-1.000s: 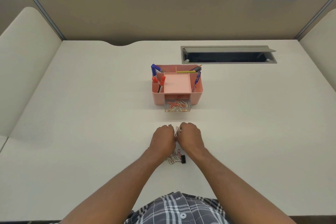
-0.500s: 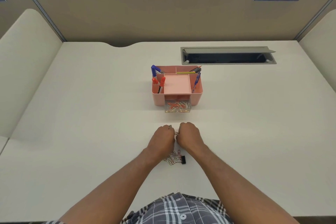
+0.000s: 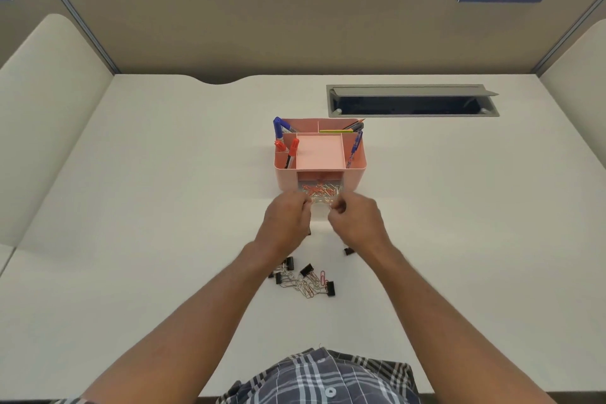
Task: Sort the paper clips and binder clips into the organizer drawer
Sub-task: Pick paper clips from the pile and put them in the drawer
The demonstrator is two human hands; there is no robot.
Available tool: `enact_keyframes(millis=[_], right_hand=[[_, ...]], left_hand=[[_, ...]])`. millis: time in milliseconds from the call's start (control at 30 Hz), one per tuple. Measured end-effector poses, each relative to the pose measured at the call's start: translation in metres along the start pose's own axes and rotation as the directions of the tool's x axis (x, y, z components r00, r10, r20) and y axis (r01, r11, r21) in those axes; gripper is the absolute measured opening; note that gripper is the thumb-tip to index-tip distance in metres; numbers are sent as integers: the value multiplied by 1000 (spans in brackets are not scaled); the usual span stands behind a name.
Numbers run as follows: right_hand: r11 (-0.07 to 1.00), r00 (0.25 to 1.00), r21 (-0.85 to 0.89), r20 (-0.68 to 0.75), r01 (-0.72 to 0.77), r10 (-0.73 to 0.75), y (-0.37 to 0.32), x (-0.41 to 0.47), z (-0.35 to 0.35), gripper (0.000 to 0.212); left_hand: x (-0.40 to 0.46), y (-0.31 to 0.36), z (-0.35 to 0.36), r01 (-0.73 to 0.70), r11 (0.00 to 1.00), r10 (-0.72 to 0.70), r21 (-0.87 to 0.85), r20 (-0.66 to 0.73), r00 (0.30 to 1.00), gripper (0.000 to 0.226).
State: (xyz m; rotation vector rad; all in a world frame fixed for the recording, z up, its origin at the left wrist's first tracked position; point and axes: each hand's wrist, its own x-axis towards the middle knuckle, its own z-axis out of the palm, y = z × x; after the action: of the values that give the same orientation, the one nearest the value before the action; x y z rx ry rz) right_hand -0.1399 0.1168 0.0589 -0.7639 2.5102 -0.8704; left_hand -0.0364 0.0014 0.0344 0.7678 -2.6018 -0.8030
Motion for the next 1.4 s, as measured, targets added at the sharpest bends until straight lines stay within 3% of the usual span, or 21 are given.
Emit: enact_keyframes(millis=[100,300,500,667,833,967,1067,1167,1400], right_hand=[[997,994,8,-74,77,-77,-9,17,-10,8],[984,986,-105,-69,142,-150,-14,39,-6,13],[985,981,-5,-86,172,-172,-7,37,-10,16],[997,997,-22,-33,70,-71,16,13,-12,16],[986,994,-164,106,16,2,48,-18,9,24],[974,949,-153,293,165,-114,55,-43,34,28],[945,910,-127,335,302,-246,50,-56,52,36],[887,873,-171,330,429,-358,47,-57,67,27],[922,925,-210,275,326,-264,50,-40,65,18]], left_hand=[[24,11,-8,-43,999,43,6,-56,997,17],[46,15,-4,-29,999,30,35,-33,999,17],[44,10,-5,-121,990,119,-72,-25,993,19],[16,-2,-4,-180,972,159,-149,-146,976,12],[-32,-36,10,-56,980,66,-193,43,997,15],[-61,-57,10,23,992,9,-126,251,968,26],[-71,-61,10,-27,997,47,-77,277,960,29],[-72,-61,12,-65,996,78,-60,266,961,32],[-63,-59,23,-76,995,89,-64,238,967,23]])
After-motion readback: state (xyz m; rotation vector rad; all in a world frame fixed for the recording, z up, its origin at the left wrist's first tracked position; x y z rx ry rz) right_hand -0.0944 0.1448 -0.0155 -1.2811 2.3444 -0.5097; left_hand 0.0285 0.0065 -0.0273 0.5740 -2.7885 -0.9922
